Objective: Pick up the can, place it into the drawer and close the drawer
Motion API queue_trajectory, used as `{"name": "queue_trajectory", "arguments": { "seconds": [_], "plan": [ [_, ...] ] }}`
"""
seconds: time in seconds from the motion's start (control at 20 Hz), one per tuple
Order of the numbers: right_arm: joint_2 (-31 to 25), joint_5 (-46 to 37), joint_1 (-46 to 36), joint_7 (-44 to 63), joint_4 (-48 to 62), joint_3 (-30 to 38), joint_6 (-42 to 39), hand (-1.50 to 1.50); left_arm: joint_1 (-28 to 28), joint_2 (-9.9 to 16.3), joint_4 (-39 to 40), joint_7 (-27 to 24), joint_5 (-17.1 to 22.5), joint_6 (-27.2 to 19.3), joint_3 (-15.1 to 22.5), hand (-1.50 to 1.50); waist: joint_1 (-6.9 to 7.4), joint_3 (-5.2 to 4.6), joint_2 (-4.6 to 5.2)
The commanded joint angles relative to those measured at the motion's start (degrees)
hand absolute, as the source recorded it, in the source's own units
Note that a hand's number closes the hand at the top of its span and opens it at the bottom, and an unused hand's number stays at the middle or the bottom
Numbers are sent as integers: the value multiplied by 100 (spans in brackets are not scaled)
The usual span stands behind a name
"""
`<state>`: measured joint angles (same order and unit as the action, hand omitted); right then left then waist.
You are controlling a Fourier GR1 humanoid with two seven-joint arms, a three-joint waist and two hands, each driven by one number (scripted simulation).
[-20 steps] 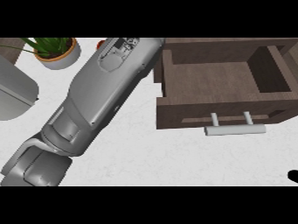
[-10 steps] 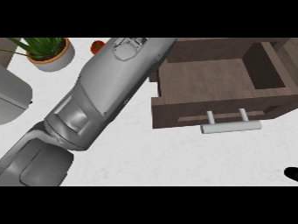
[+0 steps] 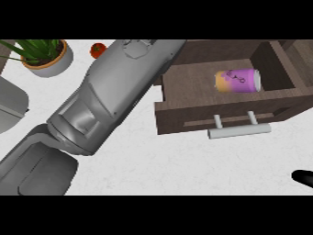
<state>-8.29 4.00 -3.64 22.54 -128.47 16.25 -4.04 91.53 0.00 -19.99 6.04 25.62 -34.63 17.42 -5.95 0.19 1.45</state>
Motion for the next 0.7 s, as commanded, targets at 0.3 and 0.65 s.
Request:
{"name": "queue_trajectory", "arguments": {
  "seconds": [0.3, 0.65],
  "plan": [
    [-465, -573, -313, -435, 84, -255, -321, -150, 126, 0, 182, -259, 466, -307, 5, -150, -33, 1, 30],
    [-832, -1903, -609, -1094, 727, -797, -382, -150, 191, 0, 239, -451, 773, -219, -169, -150, 111, 0, 80]
  ]
}}
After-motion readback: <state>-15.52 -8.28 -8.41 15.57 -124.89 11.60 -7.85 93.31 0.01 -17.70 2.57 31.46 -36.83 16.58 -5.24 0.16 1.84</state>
